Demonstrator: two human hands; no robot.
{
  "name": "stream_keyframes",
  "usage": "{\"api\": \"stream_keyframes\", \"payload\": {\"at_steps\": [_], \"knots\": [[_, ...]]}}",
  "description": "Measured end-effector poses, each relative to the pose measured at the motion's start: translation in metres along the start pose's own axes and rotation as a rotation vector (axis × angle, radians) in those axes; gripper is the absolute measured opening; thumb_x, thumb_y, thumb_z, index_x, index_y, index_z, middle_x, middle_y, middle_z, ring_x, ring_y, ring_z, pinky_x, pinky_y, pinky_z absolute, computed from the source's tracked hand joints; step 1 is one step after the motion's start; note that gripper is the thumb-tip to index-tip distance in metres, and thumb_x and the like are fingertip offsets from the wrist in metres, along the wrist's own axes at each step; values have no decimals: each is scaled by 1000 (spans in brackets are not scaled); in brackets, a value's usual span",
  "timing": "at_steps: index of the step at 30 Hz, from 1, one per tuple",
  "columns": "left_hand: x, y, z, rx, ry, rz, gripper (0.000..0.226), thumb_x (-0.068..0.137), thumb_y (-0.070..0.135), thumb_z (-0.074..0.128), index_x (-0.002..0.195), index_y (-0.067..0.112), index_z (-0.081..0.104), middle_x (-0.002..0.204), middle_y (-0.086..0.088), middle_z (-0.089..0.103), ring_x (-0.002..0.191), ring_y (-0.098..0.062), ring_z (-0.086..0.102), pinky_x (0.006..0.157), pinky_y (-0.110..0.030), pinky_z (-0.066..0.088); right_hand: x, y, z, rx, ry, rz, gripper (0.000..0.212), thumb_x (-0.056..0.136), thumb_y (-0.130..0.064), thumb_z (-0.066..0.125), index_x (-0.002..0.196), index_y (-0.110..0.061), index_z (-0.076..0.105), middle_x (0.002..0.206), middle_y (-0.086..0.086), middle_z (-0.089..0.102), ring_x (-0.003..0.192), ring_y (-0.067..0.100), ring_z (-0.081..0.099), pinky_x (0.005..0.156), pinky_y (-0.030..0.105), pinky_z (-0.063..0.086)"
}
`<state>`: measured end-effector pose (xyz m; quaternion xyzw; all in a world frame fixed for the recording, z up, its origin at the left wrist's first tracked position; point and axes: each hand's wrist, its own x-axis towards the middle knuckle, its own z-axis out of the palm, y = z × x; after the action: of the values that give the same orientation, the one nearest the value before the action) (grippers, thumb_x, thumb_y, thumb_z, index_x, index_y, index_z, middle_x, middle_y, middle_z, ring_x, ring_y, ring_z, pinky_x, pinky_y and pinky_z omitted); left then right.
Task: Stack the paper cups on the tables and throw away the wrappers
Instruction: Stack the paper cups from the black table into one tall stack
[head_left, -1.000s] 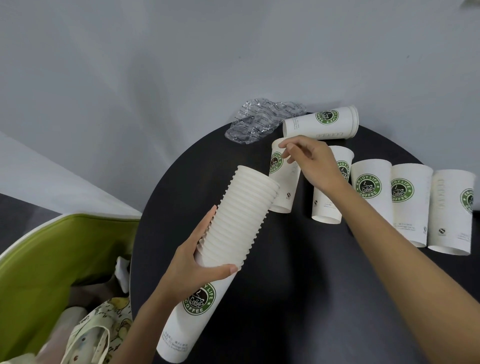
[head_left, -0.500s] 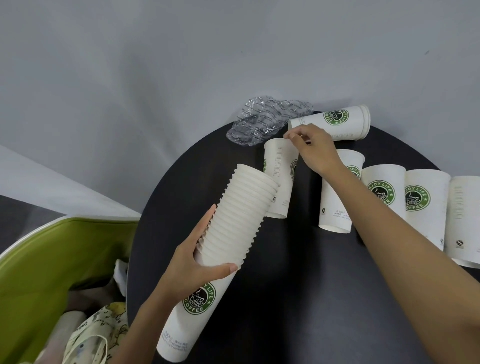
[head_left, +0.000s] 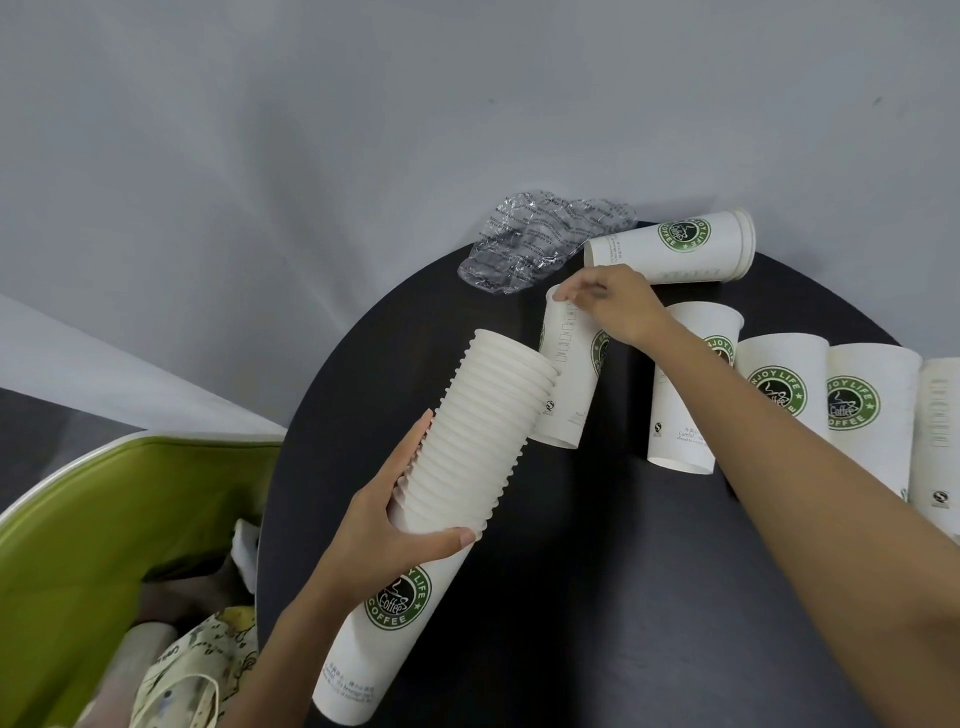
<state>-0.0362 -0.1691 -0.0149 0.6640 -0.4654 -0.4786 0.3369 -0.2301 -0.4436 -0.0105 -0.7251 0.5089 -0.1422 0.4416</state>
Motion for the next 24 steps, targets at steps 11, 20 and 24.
{"api": "stream_keyframes", "payload": {"at_steps": [11,20,24], "knots": [[-15,1,3,-9,11,17,109,57,48,84,147,48,23,141,38,39,131,13,38,93,0,37,-26,-13,-13,19,79,-95,18,91,-10,57,95,-17,74,110,-1,70,110,11,59,104,26,41],[-34,4,6,8,12,37,110,56,50,83,147,47,23,140,38,39,131,11,39,92,-2,41,-62,-26,-33,25,290,-229,19,91,-6,57,96,-15,73,102,8,68,98,20,60,88,22,42],[-42,5,10,9,9,44,107,56,50,83,145,50,23,140,39,39,131,12,38,91,-2,40,-76,-36,-48,84,367,-294,19,91,-5,57,94,-16,72,96,13,66,93,19,60,88,26,45]]}}
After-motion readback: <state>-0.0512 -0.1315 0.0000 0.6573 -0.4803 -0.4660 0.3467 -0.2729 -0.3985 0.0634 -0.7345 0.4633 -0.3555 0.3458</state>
